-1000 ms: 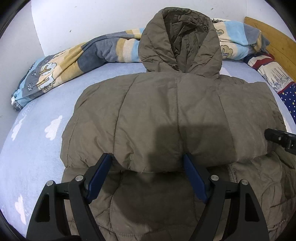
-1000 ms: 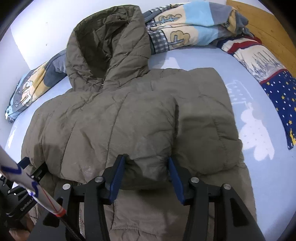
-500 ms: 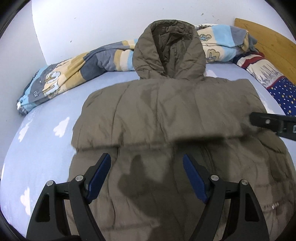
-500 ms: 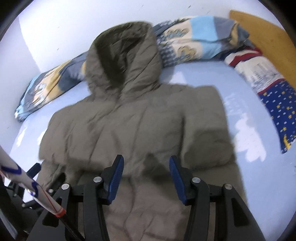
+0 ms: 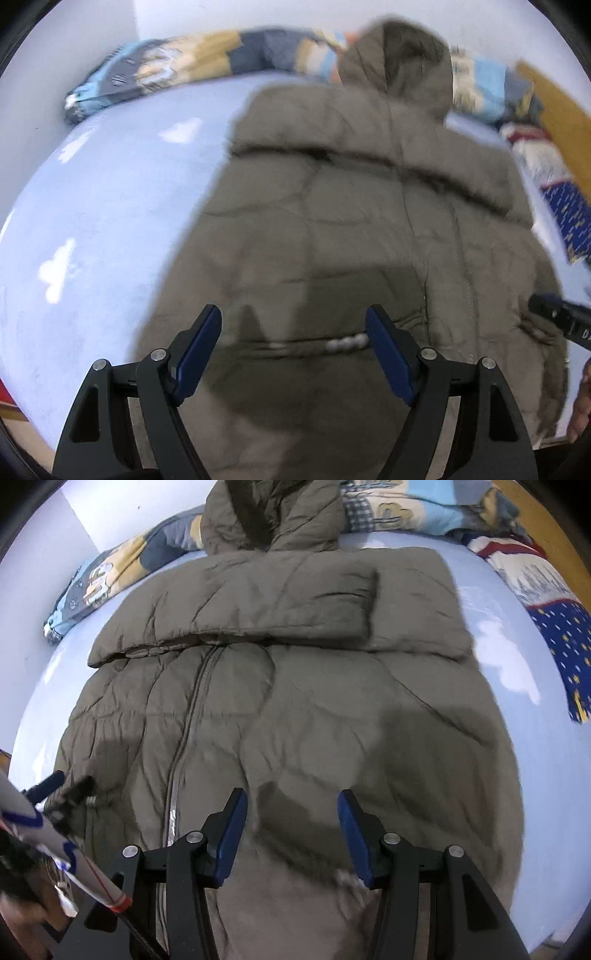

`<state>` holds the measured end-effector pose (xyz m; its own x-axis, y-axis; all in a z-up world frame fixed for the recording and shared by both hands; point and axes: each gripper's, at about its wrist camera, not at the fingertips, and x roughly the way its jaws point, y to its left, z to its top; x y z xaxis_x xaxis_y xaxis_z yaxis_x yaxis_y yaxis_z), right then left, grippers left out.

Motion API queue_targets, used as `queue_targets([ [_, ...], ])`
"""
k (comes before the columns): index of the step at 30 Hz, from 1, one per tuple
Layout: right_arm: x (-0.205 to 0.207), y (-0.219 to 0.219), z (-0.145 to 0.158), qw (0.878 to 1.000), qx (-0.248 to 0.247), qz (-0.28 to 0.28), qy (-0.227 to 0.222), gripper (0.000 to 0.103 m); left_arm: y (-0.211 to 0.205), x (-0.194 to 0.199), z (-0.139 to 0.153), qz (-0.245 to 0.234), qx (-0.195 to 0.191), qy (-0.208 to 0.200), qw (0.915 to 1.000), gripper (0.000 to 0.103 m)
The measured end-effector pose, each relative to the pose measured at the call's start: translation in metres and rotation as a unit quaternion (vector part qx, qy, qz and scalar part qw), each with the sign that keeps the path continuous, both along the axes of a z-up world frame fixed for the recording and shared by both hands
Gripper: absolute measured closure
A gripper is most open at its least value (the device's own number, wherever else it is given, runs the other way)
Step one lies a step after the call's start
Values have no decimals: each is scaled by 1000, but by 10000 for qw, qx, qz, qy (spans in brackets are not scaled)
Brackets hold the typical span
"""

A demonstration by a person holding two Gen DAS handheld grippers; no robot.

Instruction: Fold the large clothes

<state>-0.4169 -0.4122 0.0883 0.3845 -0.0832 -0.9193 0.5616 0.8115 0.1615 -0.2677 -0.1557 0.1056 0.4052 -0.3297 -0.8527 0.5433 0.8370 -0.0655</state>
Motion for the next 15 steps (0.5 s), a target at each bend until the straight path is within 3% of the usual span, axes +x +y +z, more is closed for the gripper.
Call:
queue_targets([
  [4, -55, -3, 27, 9983, -381, -128, -429, 42, 68, 5, 16, 398, -25, -299, 9988, 22],
  [7, -102, -15, 30, 9950, -715, -510, -471, 38, 126, 12, -4, 864, -42, -31, 9962, 22],
  [11, -165, -38, 11, 9906, -246, -1264, -466, 38, 169, 18, -28, 1192, -470, 595, 9900, 22],
  [15, -211, -58, -6, 9775, 382, -2009, -513, 38, 171, 10, -35, 955, -1216, 1166, 9811, 22],
])
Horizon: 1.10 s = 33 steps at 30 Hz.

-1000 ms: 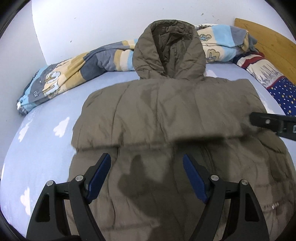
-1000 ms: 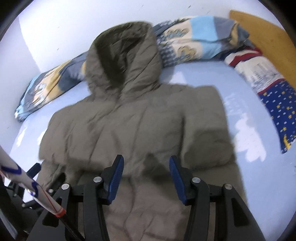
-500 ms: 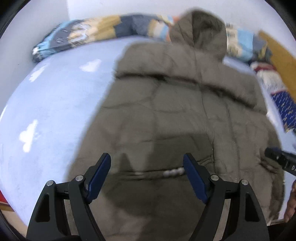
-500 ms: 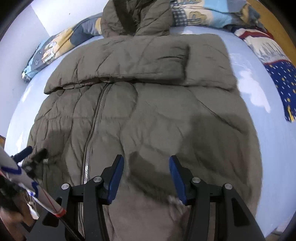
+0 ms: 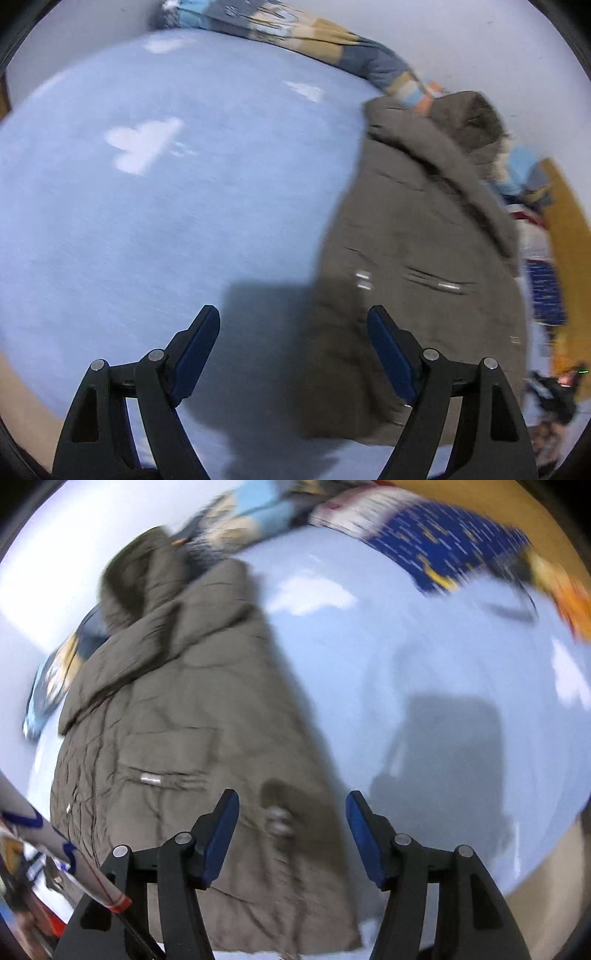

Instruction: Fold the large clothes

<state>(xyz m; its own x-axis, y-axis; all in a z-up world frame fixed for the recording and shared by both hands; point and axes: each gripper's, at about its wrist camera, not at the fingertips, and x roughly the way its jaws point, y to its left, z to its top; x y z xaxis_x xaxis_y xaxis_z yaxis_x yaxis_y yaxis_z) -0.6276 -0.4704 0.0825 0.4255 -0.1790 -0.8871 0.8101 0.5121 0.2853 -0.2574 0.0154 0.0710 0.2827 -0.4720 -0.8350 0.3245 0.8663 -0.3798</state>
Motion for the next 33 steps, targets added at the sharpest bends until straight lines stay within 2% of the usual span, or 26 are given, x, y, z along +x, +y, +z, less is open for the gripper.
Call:
queue_targets([
  [2, -9, -1, -9, 9994, 306, -138, -108, 38, -13, -6, -3, -253, -200, 169, 9993, 24],
  [3, -11, 0, -14, 9982, 522, -174, -229, 38, -20, -10, -5, -359, -211, 223, 9989, 30],
  [4, -12, -1, -19, 9965, 738, -185, -357, 38, -29, -13, -9, -507, -131, 256, 9983, 45],
  [7, -11, 7, -32, 9927, 1096, -44, -492, 38, -46, -28, -11, -604, 453, -61, 9971, 52],
  [8, -10, 9, -34, 9937, 1033, 5, -438, 43, -49, -32, -10, -623, 512, -115, 9967, 56],
  [9, -9, 12, -34, 9945, 974, 71, -386, 60, -47, -34, -8, -611, 508, -145, 9967, 57],
  [11, -8, 15, -31, 9958, 822, 205, -355, 76, -50, -43, -5, -660, 519, -233, 9962, 64],
  [12, -11, 16, -28, 9961, 757, 262, -380, 80, -52, -47, -3, -701, 533, -276, 9957, 64],
  [15, -15, 18, -19, 9979, 484, 229, -373, 83, -60, -67, 1, -939, 505, -393, 9935, 64],
  [20, -16, 20, -7, 9997, 35, 202, -120, 83, -62, -85, 5, -1178, 647, -636, 9889, 64],
  [22, -17, 18, -7, 9998, 94, 77, -159, 83, -55, -78, 5, -1064, 574, -543, 9912, 65],
  [23, -17, 18, -5, 9999, -31, 8, -105, 83, -49, -75, 6, -998, 537, -507, 9923, 65],
  [25, -20, 17, 3, 9995, -278, -147, -46, 84, -43, -72, 11, -830, 641, -613, 9926, 65],
  [26, -20, 16, 5, 9995, -252, -141, -88, 84, -41, -69, 14, -727, 721, -712, 9922, 64],
  [28, -20, 13, 3, 9998, -57, -74, -152, 80, -36, -69, 30, -513, 786, -1081, 9897, 64],
  [30, -23, 13, 3, 9996, -82, -249, -110, 65, -35, -73, 47, -420, 753, -1389, 9865, 63],
  [33, -16, 30, 28, 9925, -1181, -209, 242, 62, -44, -84, 70, -503, 646, -1729, 9815, 54],
])
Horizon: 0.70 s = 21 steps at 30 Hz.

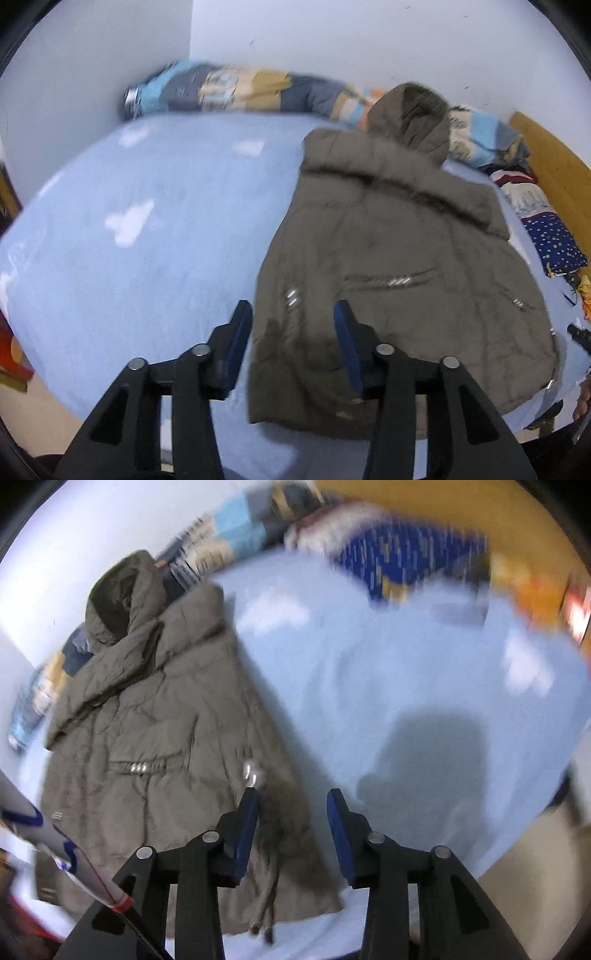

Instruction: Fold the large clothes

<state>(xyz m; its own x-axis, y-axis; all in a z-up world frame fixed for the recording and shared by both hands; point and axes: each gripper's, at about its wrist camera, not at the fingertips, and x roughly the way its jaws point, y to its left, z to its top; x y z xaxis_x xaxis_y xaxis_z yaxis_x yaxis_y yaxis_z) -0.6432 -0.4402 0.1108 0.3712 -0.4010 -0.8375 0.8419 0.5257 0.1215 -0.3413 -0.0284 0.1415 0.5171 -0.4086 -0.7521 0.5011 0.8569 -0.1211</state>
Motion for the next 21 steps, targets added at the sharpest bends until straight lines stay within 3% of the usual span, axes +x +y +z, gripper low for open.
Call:
queue_targets([
  [2, 7, 12, 18, 9985, -509, 103, -153, 61, -10, -7, 10, -159, -80, -70, 9998, 53],
  [5, 25, 28, 29, 9953, -629, 565, -467, 61, -32, -19, 21, -417, -204, -18, 9989, 51],
  [10, 60, 55, 11, 9884, 51, 1403, -582, 61, -58, -44, 34, -786, -349, 116, 9962, 50],
  [13, 70, 74, 14, 9830, 146, 1690, -704, 61, -69, -65, 48, -1040, -466, 132, 9934, 50],
  [21, 70, 131, 78, 9635, 98, 2127, -1621, 61, -74, -115, 131, -1437, -1003, -451, 9835, 47],
])
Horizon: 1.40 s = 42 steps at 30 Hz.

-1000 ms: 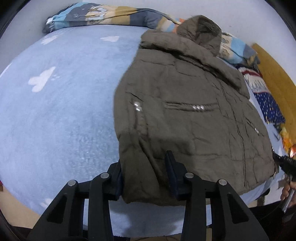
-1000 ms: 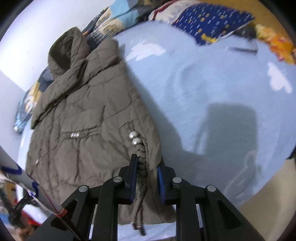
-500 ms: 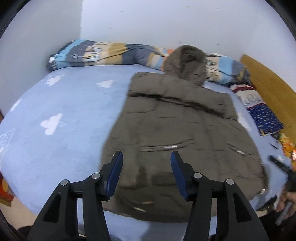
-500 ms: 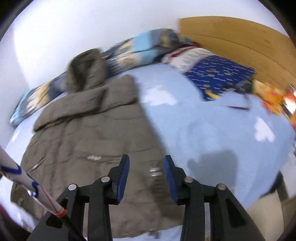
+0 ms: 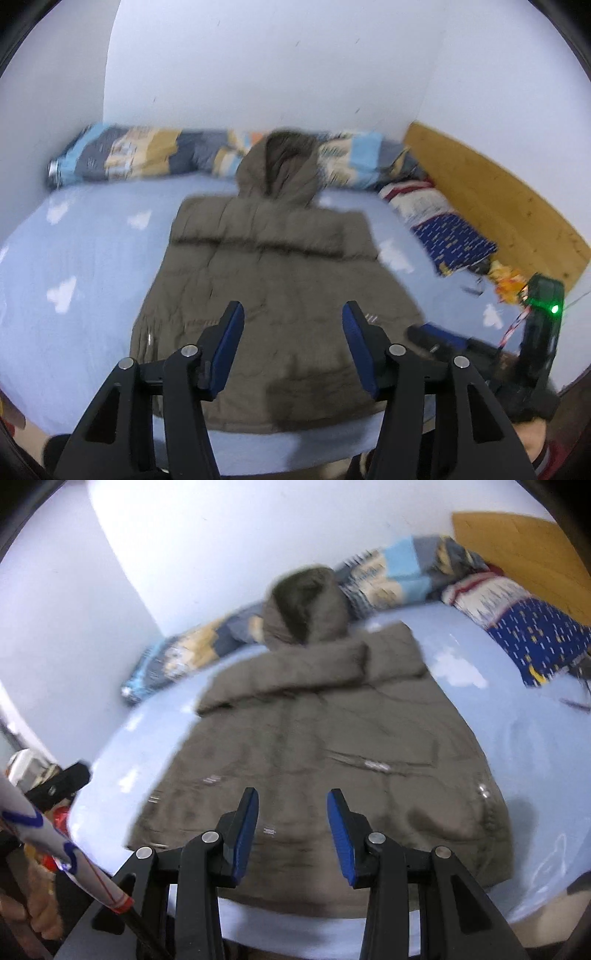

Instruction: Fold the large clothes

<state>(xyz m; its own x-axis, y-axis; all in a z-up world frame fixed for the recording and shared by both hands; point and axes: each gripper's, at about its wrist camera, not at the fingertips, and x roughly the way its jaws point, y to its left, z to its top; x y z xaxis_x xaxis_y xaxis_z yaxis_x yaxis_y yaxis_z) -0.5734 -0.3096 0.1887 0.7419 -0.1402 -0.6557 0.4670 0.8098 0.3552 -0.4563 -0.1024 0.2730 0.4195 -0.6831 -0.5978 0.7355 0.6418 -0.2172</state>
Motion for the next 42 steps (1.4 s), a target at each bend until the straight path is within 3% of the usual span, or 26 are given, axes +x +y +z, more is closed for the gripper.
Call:
queue_targets([
  [9, -15, 35, 91, 9978, -239, 152, -604, 61, 21, -29, 84, -29, -616, -669, 9959, 41],
  [14, -21, 49, 131, 9948, -489, 129, -878, 60, 31, -28, 105, 42, -866, -750, 9934, 39],
  [23, -20, 65, 171, 9915, -633, 151, -1130, 56, 36, -18, 127, 6, -1128, -810, 9903, 36],
  [33, 2, 45, 161, 9932, -558, 154, -1011, 54, 1, 19, 99, 130, -769, -674, 9947, 36],
  [42, 64, -15, 87, 9990, -248, 122, -342, 54, -60, 76, 35, 308, -91, -317, 9990, 36],
])
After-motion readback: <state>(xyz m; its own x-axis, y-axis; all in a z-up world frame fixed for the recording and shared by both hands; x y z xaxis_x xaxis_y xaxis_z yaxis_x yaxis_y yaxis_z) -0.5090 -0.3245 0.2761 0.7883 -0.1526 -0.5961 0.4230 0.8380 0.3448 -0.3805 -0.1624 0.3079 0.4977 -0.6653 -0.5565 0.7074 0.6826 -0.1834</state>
